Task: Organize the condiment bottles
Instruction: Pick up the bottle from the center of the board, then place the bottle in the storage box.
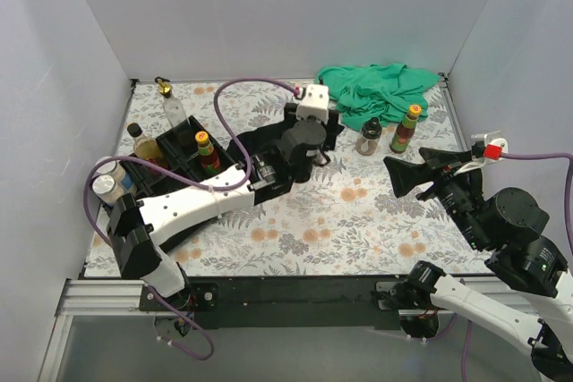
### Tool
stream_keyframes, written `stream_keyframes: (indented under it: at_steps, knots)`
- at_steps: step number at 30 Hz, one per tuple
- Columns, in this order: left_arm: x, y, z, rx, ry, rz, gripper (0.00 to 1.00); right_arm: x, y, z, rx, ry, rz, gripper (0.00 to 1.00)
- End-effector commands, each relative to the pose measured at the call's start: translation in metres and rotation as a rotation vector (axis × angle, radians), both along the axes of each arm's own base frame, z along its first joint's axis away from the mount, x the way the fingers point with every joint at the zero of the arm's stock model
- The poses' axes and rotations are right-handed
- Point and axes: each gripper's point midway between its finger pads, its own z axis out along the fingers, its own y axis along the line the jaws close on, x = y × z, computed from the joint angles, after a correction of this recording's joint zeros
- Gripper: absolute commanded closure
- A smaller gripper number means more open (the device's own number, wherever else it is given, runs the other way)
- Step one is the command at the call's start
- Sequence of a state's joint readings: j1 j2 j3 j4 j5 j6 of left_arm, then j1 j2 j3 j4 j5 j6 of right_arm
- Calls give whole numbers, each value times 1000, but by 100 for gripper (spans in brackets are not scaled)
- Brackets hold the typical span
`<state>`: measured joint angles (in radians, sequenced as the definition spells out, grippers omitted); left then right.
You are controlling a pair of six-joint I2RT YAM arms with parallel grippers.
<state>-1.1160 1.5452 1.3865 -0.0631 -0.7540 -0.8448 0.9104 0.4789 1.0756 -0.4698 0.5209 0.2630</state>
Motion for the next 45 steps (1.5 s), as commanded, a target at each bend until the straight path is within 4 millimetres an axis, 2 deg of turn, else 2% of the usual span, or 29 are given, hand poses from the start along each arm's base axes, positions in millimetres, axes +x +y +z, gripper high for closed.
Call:
stream_keyframes:
  at_steps: [1, 2, 4, 5, 6, 7, 9, 10, 12, 13, 15, 16, 18, 19, 22, 23, 25, 26, 31, 38, 39, 40, 45]
  knots:
    - [51, 79, 65, -120, -67, 333, 100, -4, -2, 14, 51, -26, 6, 3]
    - [63, 101, 70, -127, -74, 404, 100, -4, -1, 13, 53, -24, 14, 3]
    - [72, 121, 83, -138, -90, 461, 100, -5, 1, 12, 57, -19, 22, 3]
    - [81, 141, 87, -138, -98, 512, 100, -6, 2, 11, 59, -18, 30, 3]
    - [85, 150, 88, -135, -100, 529, 100, -6, 2, 11, 61, -17, 31, 3]
    - [94, 169, 89, -133, -103, 569, 100, -6, 2, 11, 63, -18, 32, 3]
    - [100, 187, 91, -141, -112, 584, 100, -6, 1, 11, 61, -17, 27, 3]
    - [107, 208, 92, -144, -119, 627, 100, -5, 1, 11, 62, -16, 25, 3]
    - [110, 227, 95, -158, -125, 655, 100, -4, 2, 9, 55, -12, 22, 3]
    - [115, 245, 91, -156, -121, 695, 100, -4, 3, 9, 57, -12, 24, 3]
    - [114, 261, 90, -162, -118, 722, 100, -3, 6, 7, 48, -5, 30, 3]
    - [116, 273, 83, -152, -111, 742, 100, -3, 7, 7, 45, -5, 34, 3]
    - [113, 287, 84, -161, -120, 762, 100, -2, 8, 4, 38, 1, 34, 3]
    - [115, 298, 74, -146, -109, 781, 100, -1, 9, 4, 38, 2, 36, 3]
    - [112, 322, 70, -146, -108, 823, 100, 0, 12, 4, 42, 4, 39, 3]
    - [111, 326, 61, -135, -94, 830, 100, 0, 13, 3, 40, 5, 44, 3]
    - [108, 338, 60, -151, -99, 846, 100, 1, 15, 2, 34, 6, 48, 3]
    - [108, 340, 51, -139, -83, 838, 100, 1, 16, 2, 30, 6, 49, 3]
    - [105, 361, 36, -129, -83, 887, 100, 3, 21, 5, 19, 0, 58, 3]
    - [103, 375, 18, -120, -78, 928, 100, 3, 24, 2, 14, 5, 69, 3]
    - [102, 377, 20, -131, -95, 935, 100, 3, 23, 2, 13, 3, 65, 3]
    - [101, 381, 8, -109, -73, 944, 100, 3, 23, 1, 15, 4, 65, 3]
    - [106, 387, 6, -175, -124, 930, 100, 5, 25, -4, 5, 7, 67, 3]
